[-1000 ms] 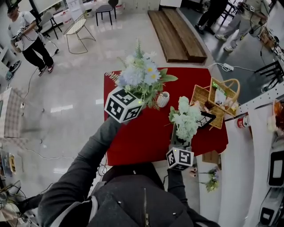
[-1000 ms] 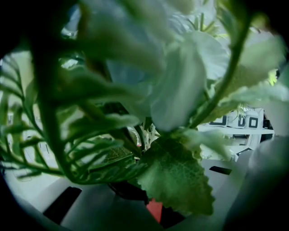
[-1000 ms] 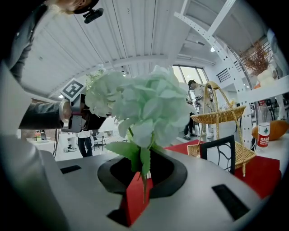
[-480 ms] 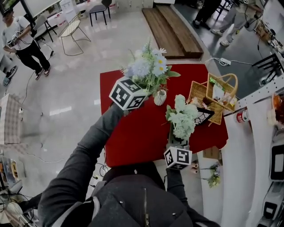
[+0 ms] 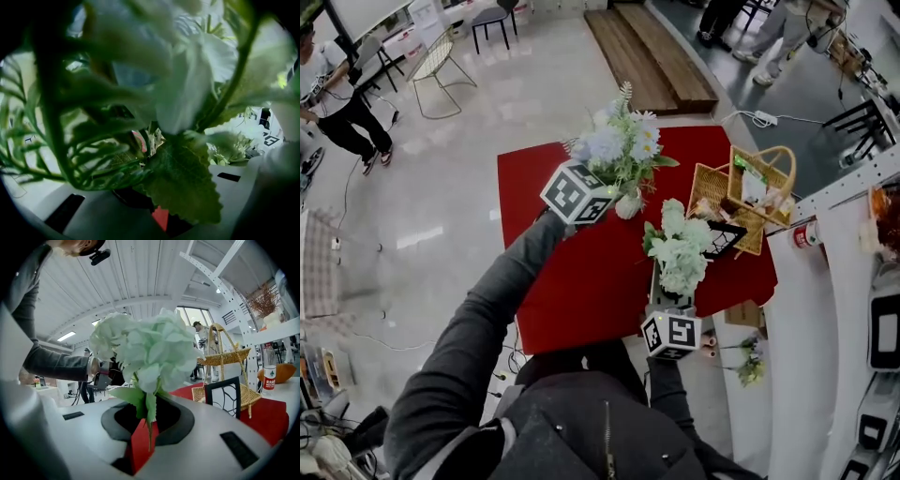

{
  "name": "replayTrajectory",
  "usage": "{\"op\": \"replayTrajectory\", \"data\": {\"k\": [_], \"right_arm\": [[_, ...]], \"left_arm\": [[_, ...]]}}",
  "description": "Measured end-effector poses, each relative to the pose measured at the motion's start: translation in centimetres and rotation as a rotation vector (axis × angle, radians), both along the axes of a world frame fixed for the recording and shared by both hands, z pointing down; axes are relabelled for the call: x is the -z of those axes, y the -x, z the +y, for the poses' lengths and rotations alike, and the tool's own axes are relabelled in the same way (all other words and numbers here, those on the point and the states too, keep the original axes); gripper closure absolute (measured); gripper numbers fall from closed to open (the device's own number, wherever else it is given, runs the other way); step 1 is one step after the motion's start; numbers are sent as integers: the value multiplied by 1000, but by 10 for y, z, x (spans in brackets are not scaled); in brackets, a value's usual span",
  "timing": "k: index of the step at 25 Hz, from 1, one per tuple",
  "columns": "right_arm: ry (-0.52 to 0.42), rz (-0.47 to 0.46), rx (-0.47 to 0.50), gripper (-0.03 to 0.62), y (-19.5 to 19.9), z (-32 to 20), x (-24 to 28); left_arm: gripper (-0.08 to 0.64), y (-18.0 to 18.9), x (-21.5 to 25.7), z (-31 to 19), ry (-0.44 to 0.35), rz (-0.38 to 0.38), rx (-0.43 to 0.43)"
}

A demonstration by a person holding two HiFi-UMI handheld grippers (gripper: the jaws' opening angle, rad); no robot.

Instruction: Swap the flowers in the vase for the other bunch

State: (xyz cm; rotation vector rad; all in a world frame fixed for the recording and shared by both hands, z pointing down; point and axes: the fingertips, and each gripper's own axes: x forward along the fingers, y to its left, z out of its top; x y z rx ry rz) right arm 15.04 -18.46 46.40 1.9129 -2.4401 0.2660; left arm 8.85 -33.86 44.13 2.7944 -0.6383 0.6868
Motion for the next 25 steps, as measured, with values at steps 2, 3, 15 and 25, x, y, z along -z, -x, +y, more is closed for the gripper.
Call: {"op": "replayTrajectory", "data": {"k": [2,3,15,25], "right_arm": [[-1,0,-5,540,0,1,0],[-1,-1,-7,540,0,1,1],[7,-4,-25,540,0,3,-1],[7,7,-24,540,-1,5,2]], "left_arm": [[526,-3,-6,0,8,-8,-13],[526,-5,-8,0,13,-10,-18],[526,-15,-32,-3,42,-53,-65],[526,-21,-50,-2,46,-83,-78]]}}
